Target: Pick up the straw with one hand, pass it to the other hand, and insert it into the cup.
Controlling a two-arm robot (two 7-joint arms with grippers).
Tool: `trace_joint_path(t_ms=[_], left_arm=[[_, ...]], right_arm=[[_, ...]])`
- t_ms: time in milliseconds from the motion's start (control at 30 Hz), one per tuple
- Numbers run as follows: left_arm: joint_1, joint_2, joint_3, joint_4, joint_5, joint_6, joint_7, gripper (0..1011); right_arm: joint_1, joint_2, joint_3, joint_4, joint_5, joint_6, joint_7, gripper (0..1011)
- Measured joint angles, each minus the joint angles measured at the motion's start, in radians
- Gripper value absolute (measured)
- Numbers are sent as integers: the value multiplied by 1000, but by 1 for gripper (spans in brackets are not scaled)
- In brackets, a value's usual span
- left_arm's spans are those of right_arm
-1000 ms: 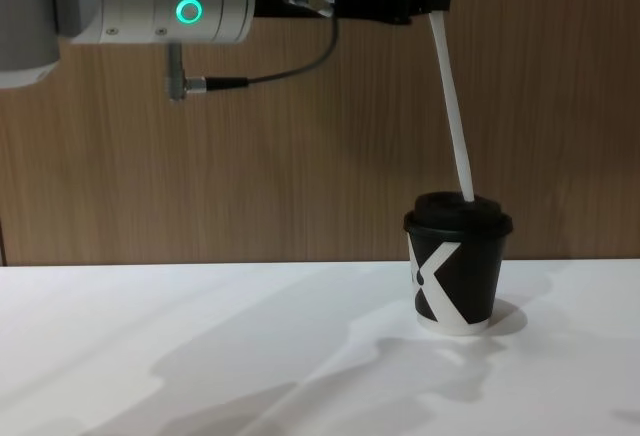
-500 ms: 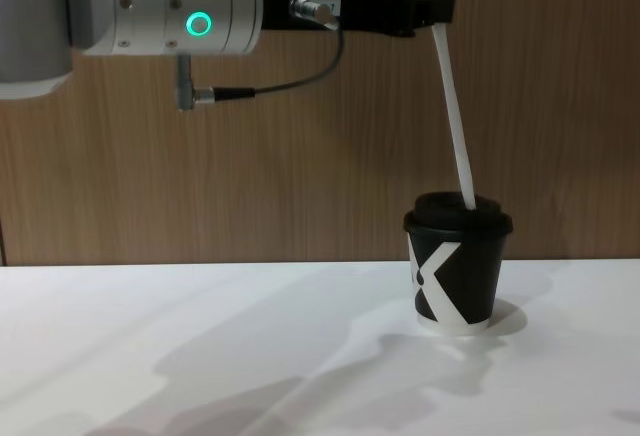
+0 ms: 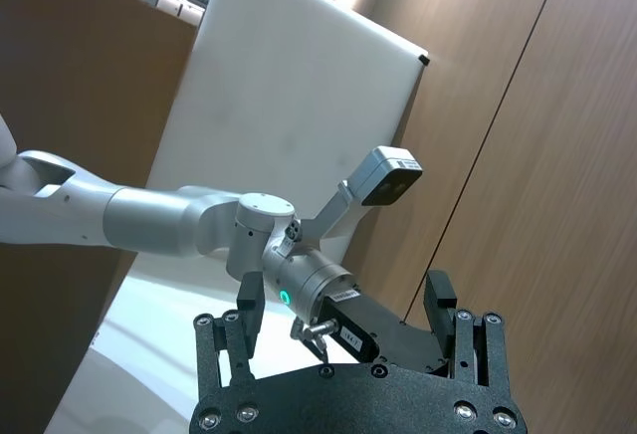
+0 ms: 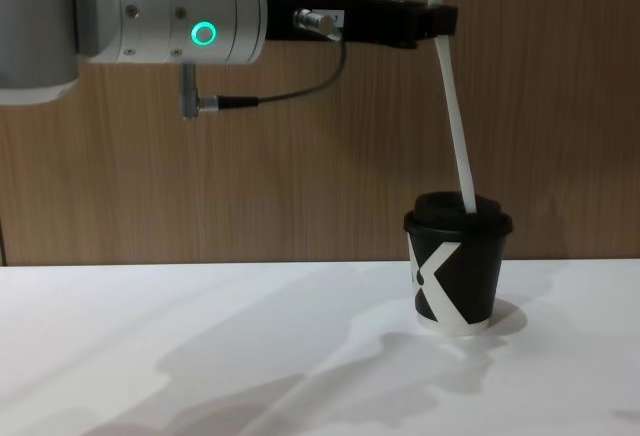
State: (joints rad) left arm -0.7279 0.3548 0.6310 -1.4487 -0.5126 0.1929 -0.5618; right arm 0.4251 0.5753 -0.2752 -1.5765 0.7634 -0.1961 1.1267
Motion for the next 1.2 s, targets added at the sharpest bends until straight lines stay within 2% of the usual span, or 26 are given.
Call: trace_joint_path(t_ms=[500,633,667,733,767,833,867,933,1200], left_arm=[[-6,-4,7,14,4,1,-4,25],[-6,-4,8,16,5,1,-4,116],[-6,-4,8,16,6,1,-4,168],[-6,-4,9,17,6,1,-4,196],[-6,-4,9,17,6,1,-4,258],[-7,-5,9,18,7,1,-5,295],[-7,-5,9,18,7,1,-5,356],[-7,-5,9,18,7,1,-5,389],[-8,-5,10,19,8,0,-5,662]], right_arm=[[0,0,0,0,0,0,0,1001],[0,0,0,0,0,0,0,1001],[0,0,0,0,0,0,0,1001],[0,0,0,0,0,0,0,1001],[0,0,0,0,0,0,0,1001],[0,0,0,0,0,0,0,1001],[0,0,0,0,0,0,0,1001],[0,0,0,0,0,0,0,1001],[0,0,0,0,0,0,0,1001]])
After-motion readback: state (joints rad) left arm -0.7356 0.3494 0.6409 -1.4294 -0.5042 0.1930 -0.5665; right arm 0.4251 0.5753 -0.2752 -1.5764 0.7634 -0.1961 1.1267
